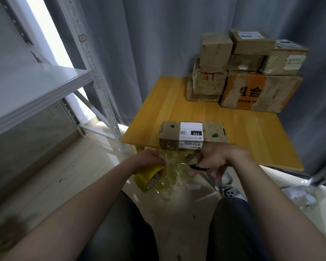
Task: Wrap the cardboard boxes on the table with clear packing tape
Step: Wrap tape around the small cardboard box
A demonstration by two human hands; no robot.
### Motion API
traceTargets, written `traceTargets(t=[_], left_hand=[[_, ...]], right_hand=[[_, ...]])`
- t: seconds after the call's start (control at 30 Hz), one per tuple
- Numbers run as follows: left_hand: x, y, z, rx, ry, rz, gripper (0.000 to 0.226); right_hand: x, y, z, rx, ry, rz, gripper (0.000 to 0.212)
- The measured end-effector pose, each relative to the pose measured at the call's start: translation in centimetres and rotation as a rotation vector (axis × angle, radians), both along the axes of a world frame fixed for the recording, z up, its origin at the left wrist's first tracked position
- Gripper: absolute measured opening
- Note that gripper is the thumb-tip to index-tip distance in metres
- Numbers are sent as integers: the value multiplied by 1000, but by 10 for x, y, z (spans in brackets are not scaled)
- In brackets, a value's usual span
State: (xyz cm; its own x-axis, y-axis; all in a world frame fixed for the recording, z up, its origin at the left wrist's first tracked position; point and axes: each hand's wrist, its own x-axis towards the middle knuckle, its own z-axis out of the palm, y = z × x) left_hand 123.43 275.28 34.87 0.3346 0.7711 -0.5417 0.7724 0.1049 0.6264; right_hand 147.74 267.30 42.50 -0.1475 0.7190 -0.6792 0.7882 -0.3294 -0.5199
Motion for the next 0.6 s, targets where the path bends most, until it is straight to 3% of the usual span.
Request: traceTargets(t=[0.07,0.2,0.27,0.37,0.47,0.53,0.6], left_hand=[[4,-3,2,-15,13,-4,20],[19,-10,12,-55,-5,-44,15],[28,-15,22,-77,-25,-84,19],[36,-19,44,-161,-119,-127,27],[40,-16,72,-214,-297,-94,48],[45,-15,94,-129,-387,-40,43],[50,-12,114,-10,-486,73,25]], right_hand=[[5,-8,8,-6,61,12,50],[29,-16,20,107,464,-96,65],[46,-19,19,251,550,-258,72],[72,-13,8,514,391,-636,77],[96,-10,-7,620,252,-929,68],[110,-8,-19,617,177,-987,61],[117,-5,-31,582,109,-961,47]])
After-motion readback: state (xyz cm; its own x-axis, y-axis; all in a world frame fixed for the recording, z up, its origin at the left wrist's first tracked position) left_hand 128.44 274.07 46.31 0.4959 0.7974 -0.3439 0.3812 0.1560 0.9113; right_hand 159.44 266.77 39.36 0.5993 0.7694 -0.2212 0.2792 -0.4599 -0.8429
